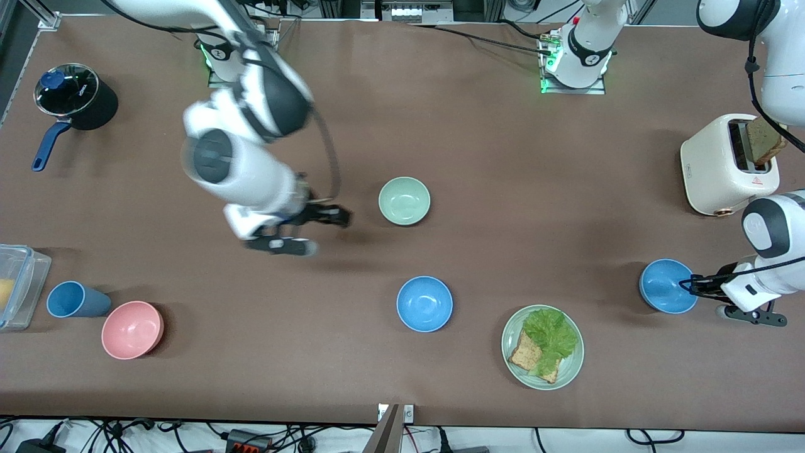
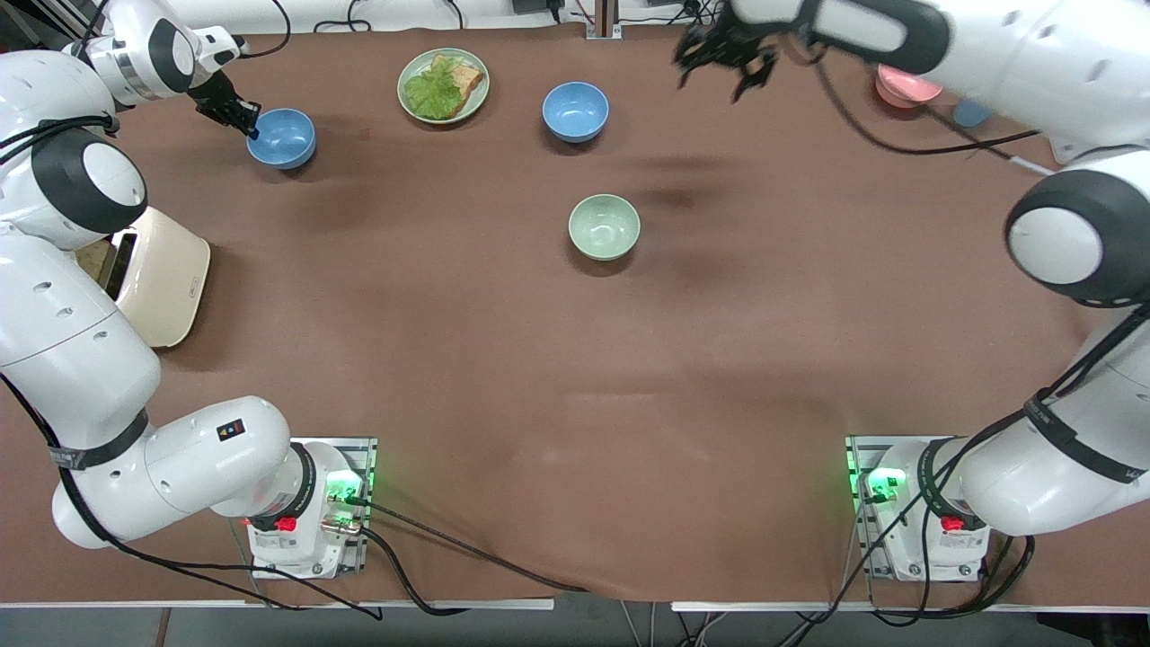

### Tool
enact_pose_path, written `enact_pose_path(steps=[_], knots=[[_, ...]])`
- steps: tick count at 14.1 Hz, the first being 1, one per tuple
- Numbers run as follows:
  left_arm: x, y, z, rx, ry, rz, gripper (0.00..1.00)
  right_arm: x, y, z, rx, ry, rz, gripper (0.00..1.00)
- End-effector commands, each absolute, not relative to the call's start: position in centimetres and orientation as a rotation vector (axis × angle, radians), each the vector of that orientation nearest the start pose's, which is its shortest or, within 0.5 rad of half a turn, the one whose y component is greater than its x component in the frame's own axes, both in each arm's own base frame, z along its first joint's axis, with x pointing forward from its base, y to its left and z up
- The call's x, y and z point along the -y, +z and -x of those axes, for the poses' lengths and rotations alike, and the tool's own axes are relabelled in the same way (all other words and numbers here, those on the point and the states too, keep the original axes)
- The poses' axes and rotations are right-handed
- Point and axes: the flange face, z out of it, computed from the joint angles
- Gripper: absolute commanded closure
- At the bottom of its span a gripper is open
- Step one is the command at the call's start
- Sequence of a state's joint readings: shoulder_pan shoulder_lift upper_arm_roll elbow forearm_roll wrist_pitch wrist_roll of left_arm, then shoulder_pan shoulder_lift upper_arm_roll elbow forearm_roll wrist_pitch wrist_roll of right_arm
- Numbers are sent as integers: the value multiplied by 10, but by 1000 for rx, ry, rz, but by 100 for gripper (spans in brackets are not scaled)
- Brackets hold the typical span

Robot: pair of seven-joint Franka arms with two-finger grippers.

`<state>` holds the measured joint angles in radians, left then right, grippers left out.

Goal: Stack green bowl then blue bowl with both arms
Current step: 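Withdraw the right gripper while the left gripper lifts the blue bowl, then carry the blue bowl over the green bowl with the left gripper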

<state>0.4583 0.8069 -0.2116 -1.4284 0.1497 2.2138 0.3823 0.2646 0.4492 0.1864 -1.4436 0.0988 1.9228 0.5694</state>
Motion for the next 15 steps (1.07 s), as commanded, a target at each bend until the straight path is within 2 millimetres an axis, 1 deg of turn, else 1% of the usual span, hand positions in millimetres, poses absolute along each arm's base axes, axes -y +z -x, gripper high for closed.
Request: enact_pose_path(steps=[1, 2, 3, 4, 5, 6, 7, 8, 9, 10, 11, 12, 13, 14, 15], knots=[[-204, 234, -697, -351, -2, 3180, 99, -226, 471, -639, -232, 38, 3027, 0], [-189, 241, -697, -387, 41, 3203, 99, -199, 488, -643, -231, 24, 3061, 0], [-182, 253, -696, -405, 65, 3209, 99, -171, 497, -648, -253, 44, 3075, 0], [-170, 265, -696, -432, 88, 3220, 99, -149, 505, -651, -278, 70, 3071, 0], [-154, 282, -696, -463, 105, 3250, 99, -123, 510, -655, -318, 89, 3068, 0], [-146, 295, -695, -476, 122, 3268, 99, -107, 515, -657, -320, 84, 3067, 0], [-129, 310, -694, -501, 139, 3276, 99, -97, 520, -659, -308, 68, 3068, 0], [-107, 324, -693, -518, 167, 3295, 99, -82, 543, -656, -290, 4, 3071, 0], [-89, 334, -691, -526, 190, 3316, 99, -63, 551, -655, -256, -24, 3085, 0], [-67, 345, -690, -540, 200, 3346, 99, -40, 554, -656, -200, -41, 3090, 0], [-45, 358, -688, -529, 211, 3366, 99, -21, 556, -655, -142, -40, 3089, 0], [-12, 371, -685, -486, 248, 3382, 99, 1, 565, -651, -106, -57, 3096, 0], [17, 385, -682, -394, 272, 3398, 99, 18, 569, -650, -75, -67, 3108, 0], [54, 396, -677, -296, 304, 3417, 99, 35, 575, -646, -51, -81, 3119, 0], [90, 401, -670, -198, 348, 3424, 99, 43, 584, -642, -30, -101, 3129, 0]])
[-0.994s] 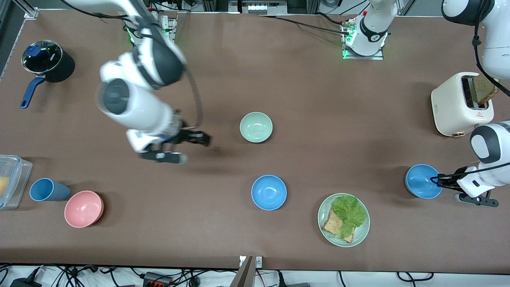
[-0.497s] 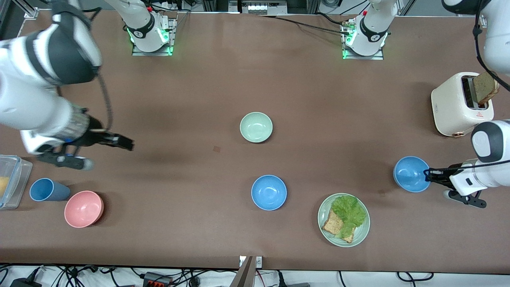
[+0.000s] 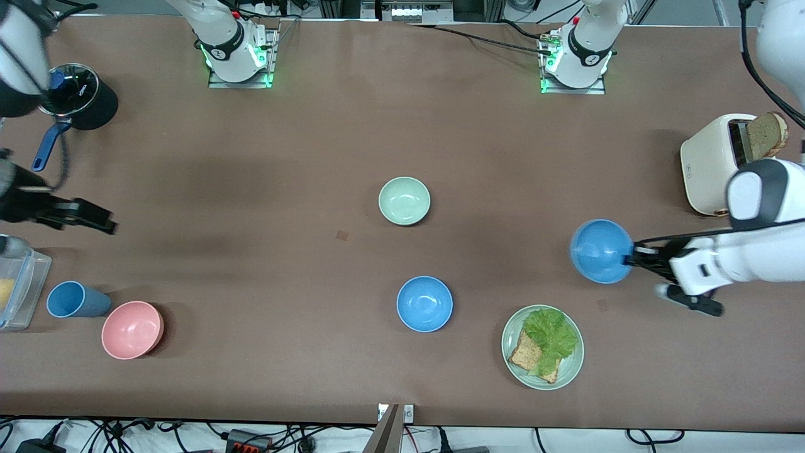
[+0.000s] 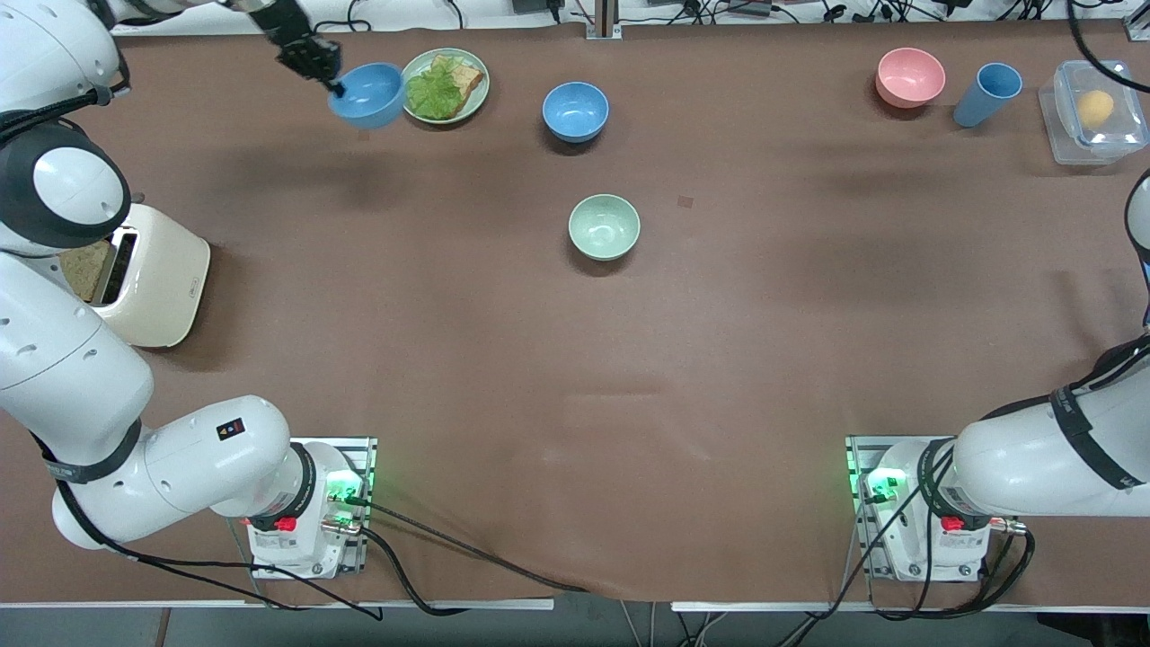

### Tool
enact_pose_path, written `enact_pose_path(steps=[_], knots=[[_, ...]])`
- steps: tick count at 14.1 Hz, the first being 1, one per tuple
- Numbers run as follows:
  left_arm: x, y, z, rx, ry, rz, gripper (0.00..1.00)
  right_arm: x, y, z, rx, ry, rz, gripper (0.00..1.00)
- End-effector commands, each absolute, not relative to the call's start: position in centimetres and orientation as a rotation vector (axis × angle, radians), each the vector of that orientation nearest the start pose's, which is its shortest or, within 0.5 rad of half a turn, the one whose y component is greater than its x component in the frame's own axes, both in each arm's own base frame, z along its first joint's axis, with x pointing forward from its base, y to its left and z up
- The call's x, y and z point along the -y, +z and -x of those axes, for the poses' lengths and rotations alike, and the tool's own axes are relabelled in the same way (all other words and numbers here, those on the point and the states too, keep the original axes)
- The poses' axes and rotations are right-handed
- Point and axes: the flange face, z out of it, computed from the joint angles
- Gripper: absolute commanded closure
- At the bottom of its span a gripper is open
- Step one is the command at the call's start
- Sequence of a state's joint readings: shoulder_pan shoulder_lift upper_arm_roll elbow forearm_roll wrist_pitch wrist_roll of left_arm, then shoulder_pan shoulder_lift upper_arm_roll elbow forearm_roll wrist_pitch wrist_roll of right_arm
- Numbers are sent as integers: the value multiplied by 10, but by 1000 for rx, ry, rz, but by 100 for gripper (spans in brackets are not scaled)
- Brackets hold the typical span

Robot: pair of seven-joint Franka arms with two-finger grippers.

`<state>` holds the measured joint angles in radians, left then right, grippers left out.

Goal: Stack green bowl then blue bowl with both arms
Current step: 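Carry the blue bowl over the green bowl with the left gripper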

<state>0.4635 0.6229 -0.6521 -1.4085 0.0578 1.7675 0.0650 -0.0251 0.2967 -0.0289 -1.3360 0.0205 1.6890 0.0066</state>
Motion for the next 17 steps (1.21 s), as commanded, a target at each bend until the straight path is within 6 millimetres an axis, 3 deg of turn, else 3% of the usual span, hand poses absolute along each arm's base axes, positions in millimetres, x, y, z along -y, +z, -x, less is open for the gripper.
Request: enact_pose_path(steps=[1, 3, 5, 9, 13, 17], knots=[[128, 403, -663, -122, 382, 3410, 99, 45, 592, -638, -32, -112, 3134, 0], [199, 403, -647, -1, 426, 3376, 99, 45, 595, -627, -54, -76, 3133, 0], [257, 395, -632, 161, 408, 3373, 99, 47, 588, -617, -67, -50, 3132, 0], [343, 354, -586, 359, 344, 3376, 99, 45, 585, -605, -61, -30, 3134, 0], [385, 315, -545, 393, 215, 3333, 99, 46, 576, -566, -47, -58, 3172, 0], [399, 294, -526, 327, 212, 3308, 99, 45, 577, -562, -54, -34, 3164, 0]])
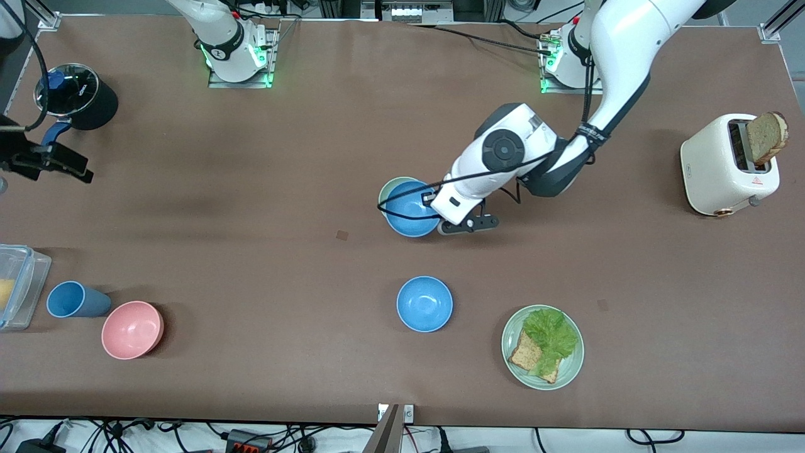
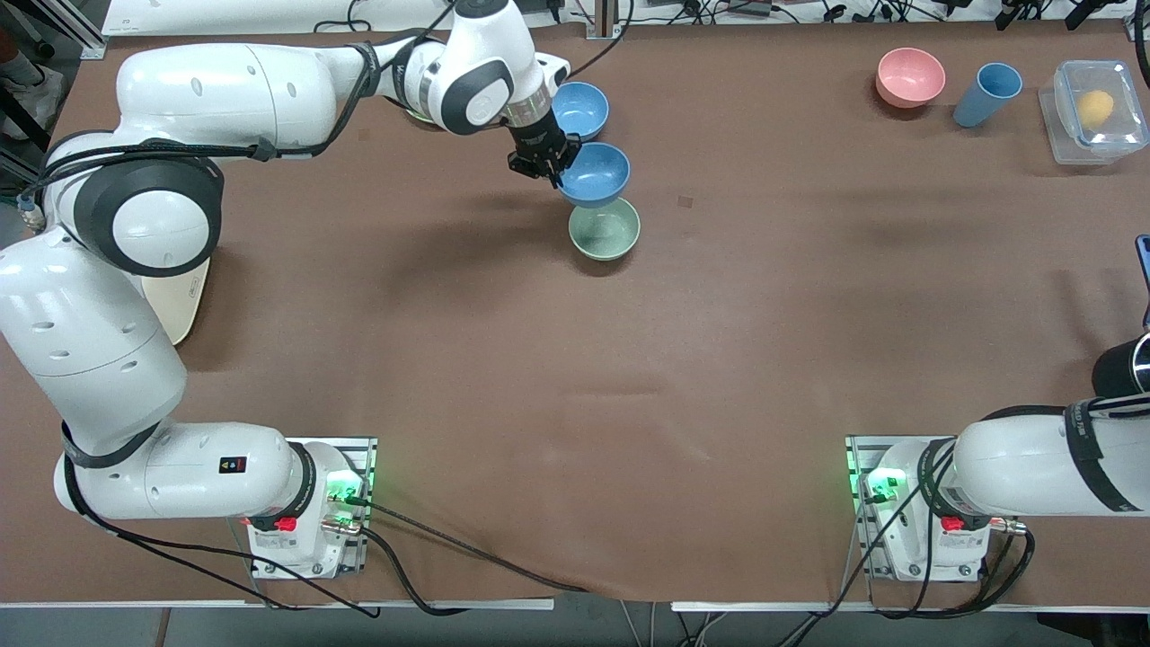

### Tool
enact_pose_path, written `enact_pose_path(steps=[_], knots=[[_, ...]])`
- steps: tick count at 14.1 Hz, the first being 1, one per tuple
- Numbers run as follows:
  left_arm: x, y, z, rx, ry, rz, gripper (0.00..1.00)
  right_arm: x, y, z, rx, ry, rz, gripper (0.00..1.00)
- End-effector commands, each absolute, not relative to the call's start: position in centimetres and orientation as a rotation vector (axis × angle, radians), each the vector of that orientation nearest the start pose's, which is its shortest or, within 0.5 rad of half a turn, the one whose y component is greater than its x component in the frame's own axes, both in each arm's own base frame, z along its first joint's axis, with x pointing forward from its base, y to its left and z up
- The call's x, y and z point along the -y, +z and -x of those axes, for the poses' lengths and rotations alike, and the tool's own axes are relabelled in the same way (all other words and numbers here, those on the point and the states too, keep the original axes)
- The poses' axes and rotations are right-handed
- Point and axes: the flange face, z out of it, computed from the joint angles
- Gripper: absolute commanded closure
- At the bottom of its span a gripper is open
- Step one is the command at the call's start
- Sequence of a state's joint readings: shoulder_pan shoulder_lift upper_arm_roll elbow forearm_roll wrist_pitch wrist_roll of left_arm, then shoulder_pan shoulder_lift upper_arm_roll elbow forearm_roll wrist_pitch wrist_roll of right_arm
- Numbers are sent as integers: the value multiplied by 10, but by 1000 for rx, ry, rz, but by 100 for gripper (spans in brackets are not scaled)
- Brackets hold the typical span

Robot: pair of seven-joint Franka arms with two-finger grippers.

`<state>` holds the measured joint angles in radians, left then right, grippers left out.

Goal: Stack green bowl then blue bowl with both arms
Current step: 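Carry the blue bowl over the green bowl with the left gripper, then lower the blue bowl into the green bowl and open the left gripper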

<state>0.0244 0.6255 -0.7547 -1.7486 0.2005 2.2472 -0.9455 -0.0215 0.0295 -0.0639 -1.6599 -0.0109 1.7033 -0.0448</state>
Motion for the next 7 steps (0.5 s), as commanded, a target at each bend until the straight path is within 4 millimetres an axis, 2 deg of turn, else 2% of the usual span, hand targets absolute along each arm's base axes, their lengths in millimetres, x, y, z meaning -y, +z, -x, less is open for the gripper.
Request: enact_pose_path(steps=[1, 3, 7], knots=[[405, 289, -518, 312, 209, 3314, 99, 43, 577, -563, -46, -32, 3164, 0], [408, 280, -510, 298, 211, 3319, 99, 41, 580, -561, -12, -15, 3167, 0], [412, 275, -502, 255, 206, 3306, 98, 34, 579, -562, -26, -6, 3159, 0]])
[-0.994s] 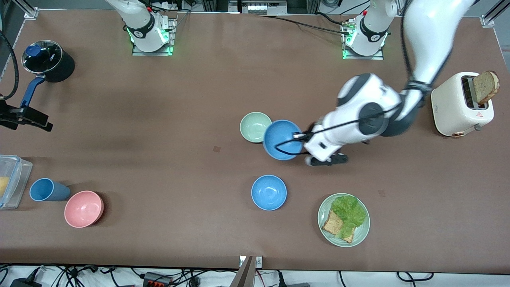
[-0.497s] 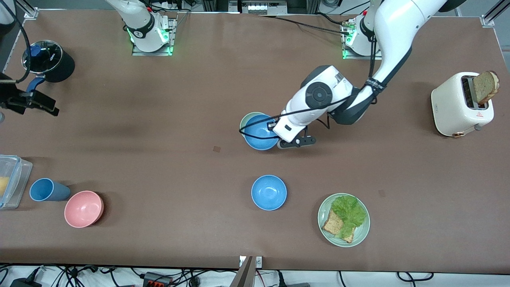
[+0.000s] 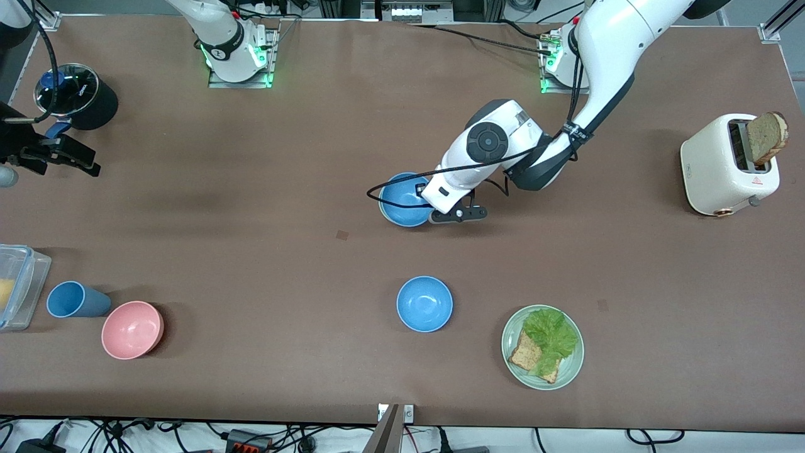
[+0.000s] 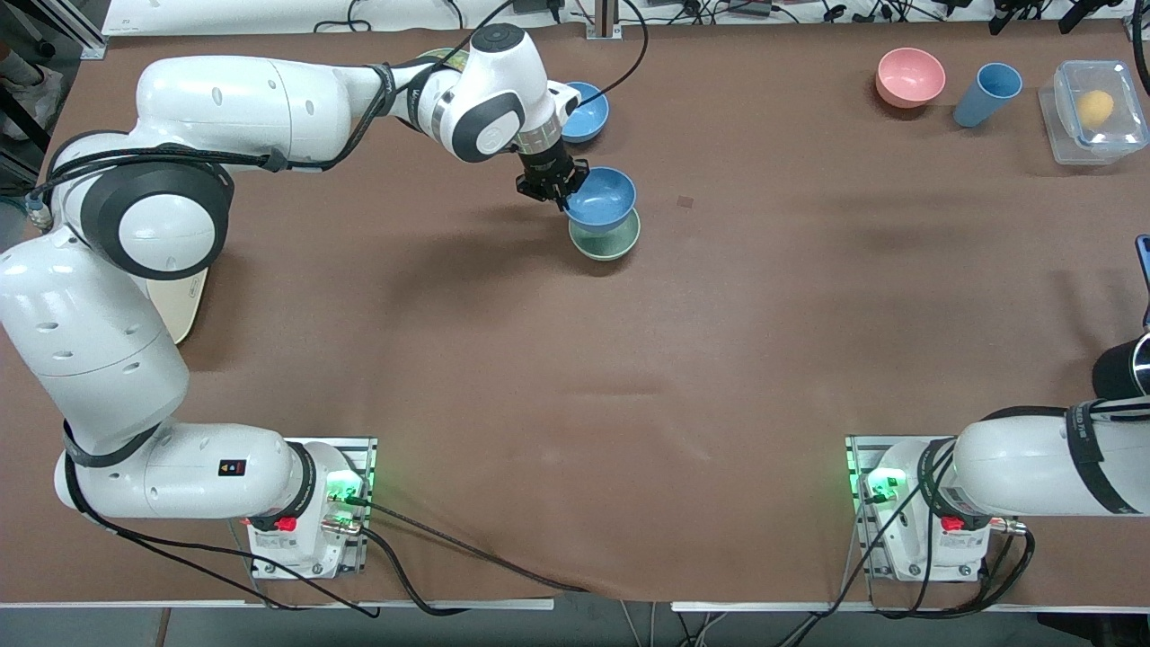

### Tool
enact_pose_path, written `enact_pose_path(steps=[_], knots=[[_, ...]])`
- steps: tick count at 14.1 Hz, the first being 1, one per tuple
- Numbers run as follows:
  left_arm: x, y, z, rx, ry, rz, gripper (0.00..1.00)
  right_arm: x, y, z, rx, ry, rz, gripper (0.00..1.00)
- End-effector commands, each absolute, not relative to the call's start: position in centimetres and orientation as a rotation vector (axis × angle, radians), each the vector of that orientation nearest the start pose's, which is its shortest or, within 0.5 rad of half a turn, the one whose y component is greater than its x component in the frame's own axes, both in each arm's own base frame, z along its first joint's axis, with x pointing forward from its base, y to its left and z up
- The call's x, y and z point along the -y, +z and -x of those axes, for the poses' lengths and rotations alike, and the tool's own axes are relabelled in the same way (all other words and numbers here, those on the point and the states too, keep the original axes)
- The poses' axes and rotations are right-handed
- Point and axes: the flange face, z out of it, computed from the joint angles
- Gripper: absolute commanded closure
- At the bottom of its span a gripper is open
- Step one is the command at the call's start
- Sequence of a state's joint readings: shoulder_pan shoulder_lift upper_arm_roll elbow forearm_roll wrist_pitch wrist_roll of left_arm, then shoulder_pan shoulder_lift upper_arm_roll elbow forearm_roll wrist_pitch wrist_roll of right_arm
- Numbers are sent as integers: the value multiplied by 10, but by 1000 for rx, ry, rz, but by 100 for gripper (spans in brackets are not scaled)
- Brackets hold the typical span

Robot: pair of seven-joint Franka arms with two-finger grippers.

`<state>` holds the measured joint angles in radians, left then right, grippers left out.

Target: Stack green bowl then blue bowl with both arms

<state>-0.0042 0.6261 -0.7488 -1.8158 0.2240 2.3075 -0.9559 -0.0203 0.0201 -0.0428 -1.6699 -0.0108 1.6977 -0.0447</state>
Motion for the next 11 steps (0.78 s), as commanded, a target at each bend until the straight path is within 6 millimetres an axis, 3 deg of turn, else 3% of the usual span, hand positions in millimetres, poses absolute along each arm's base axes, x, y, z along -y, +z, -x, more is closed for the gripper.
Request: enact_pose_path(steps=[1, 5, 8, 11], knots=[[413, 274, -500, 250, 206, 3307, 98, 33, 580, -562, -24, -11, 3157, 0], [413, 262, -499, 245, 223, 3295, 91, 37, 583, -562, -33, -27, 3135, 0], [406, 275, -507, 295, 205, 3287, 73, 37, 584, -562, -45, -42, 3133, 0], [401, 298, -517, 343, 194, 3257, 69, 38, 586, -563, -45, -61, 3135, 0]])
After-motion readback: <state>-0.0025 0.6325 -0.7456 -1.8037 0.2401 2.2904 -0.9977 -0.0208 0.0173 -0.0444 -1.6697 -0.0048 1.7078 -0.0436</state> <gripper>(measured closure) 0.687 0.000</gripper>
